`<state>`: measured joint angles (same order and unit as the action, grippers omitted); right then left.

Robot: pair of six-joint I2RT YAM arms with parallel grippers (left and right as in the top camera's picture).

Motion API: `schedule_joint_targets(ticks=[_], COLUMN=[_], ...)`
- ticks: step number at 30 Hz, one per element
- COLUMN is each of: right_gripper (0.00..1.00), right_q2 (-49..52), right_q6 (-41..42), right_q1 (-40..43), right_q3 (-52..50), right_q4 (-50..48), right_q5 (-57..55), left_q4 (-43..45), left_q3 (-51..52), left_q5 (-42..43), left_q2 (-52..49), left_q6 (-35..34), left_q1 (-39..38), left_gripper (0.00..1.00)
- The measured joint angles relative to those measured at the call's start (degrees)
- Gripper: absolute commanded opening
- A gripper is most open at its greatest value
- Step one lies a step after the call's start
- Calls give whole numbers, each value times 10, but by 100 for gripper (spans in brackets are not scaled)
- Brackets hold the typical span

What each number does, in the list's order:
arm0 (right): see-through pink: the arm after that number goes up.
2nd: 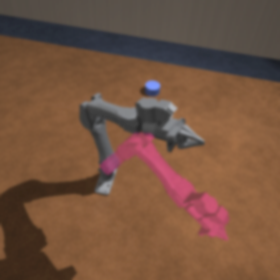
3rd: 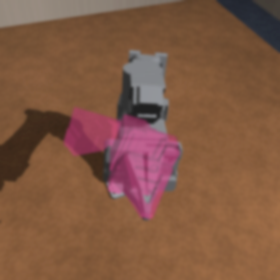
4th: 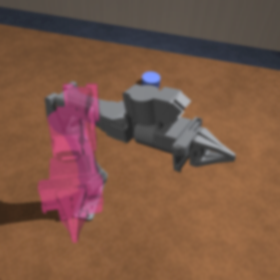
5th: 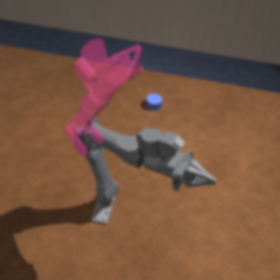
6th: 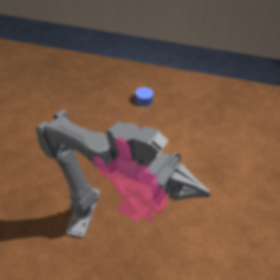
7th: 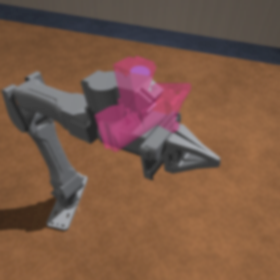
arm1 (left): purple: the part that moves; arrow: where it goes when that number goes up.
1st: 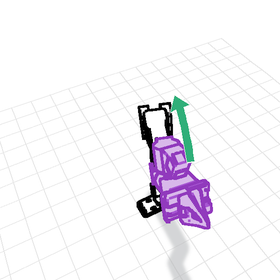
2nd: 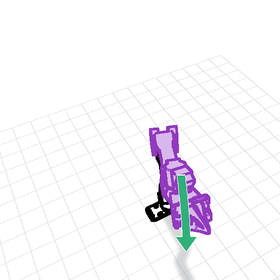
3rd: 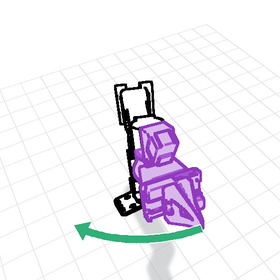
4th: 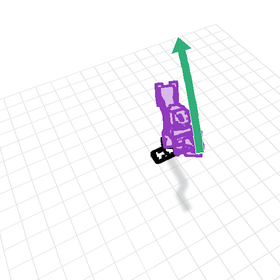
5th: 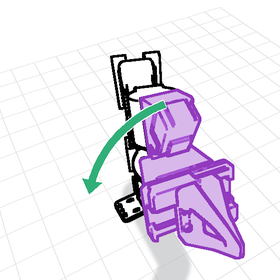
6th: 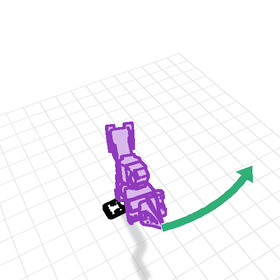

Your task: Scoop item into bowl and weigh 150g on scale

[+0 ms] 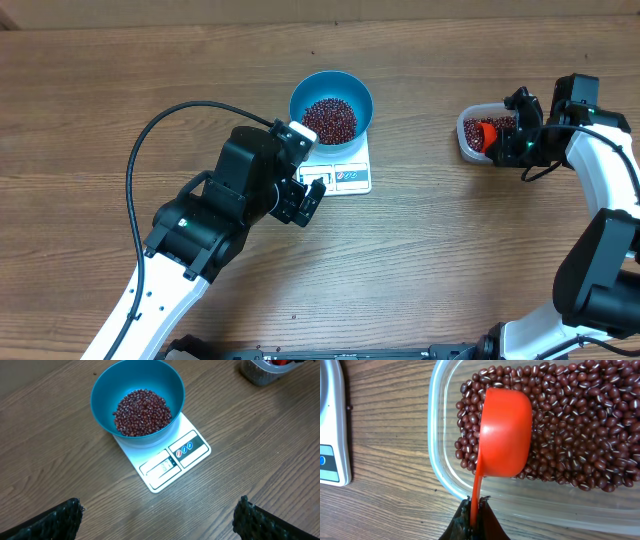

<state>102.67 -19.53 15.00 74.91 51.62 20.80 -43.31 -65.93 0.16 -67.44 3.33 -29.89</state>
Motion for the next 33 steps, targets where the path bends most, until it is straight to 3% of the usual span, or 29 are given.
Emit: schedule_joint_targets(ticks=[24,33], right_gripper=[4,4], right_q2=[21,24], right_q6=[14,6], right_q1=[23,33], right_q3=[0,0], right_q4=[-6,-45], right_q5=[49,-21], left_q4=[0,0], left_q3=[0,0], left_q5=[0,0], left_q2=[0,0], left_q6=[0,0], left_q1=[0,0], left_gripper=[100,99])
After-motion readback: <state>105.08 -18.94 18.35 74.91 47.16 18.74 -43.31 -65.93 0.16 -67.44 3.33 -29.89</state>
